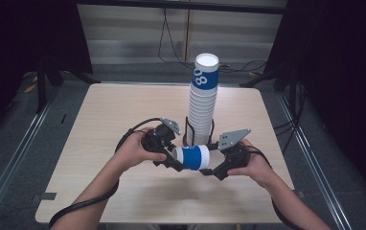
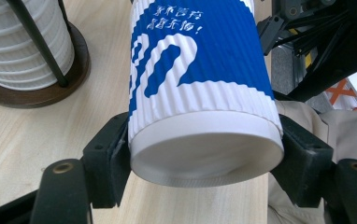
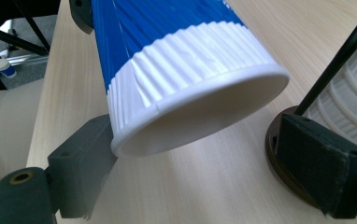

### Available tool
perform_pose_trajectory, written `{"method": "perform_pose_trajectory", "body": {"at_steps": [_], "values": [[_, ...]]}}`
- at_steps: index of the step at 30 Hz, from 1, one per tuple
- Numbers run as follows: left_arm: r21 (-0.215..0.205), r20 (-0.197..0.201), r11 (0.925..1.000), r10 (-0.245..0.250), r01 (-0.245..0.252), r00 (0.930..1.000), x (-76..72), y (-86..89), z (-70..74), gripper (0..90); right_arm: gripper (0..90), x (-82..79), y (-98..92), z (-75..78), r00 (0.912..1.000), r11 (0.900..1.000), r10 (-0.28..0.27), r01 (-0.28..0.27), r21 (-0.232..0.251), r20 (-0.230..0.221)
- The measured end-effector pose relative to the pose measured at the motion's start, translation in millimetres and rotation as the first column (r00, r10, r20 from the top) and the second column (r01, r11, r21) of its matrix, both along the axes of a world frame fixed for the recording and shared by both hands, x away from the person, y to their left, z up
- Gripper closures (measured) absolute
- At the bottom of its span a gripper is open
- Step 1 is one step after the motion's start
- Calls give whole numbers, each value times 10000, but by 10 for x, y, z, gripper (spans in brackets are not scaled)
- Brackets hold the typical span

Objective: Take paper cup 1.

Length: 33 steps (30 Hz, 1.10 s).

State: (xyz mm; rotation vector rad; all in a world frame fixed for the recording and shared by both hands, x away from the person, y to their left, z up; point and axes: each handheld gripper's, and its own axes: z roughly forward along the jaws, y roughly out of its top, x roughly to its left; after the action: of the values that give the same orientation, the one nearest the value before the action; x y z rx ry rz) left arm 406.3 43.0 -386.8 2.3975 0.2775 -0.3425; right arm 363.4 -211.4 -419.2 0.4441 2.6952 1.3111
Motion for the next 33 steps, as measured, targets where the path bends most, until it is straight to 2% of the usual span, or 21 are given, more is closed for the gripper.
{"method": "perform_pose_trajectory", "body": {"at_steps": [4,7,12,17,21,26,27,29,33], "values": [[54,-45,9999,-117,117,9999,-1,-5,-1,293,112,1,3,-4,10000,10000,87,-87,-27,41],[-55,-110,9999,-91,90,9999,-5,-1,-5,293,100,2,0,-4,9999,9999,109,-110,75,34],[-74,45,9998,-201,202,9998,-12,7,-3,293,97,3,3,-3,9997,9996,219,-221,159,141],[-150,-107,9995,-266,265,9996,-17,3,-21,293,98,0,23,-12,9990,9986,400,-406,345,191],[-26,-159,9981,-615,615,9980,2,-2,-25,293,100,0,32,-30,9988,9984,478,-481,292,104],[-62,-65,9983,-577,577,9983,5,-1,-30,293,128,1,16,-38,9988,9980,476,-479,406,79],[-225,30,9991,-365,366,9993,-10,-5,-45,293,131,0,13,-38,9988,9978,487,-489,454,51],[-121,-127,9980,-625,623,9980,11,8,-23,294,139,-3,7,-32,9987,9974,492,-497,515,93],[-119,-93,9975,-691,690,9976,16,8,-31,295,156,-3,1,-18,9988,9977,475,-478,484,76]]}}
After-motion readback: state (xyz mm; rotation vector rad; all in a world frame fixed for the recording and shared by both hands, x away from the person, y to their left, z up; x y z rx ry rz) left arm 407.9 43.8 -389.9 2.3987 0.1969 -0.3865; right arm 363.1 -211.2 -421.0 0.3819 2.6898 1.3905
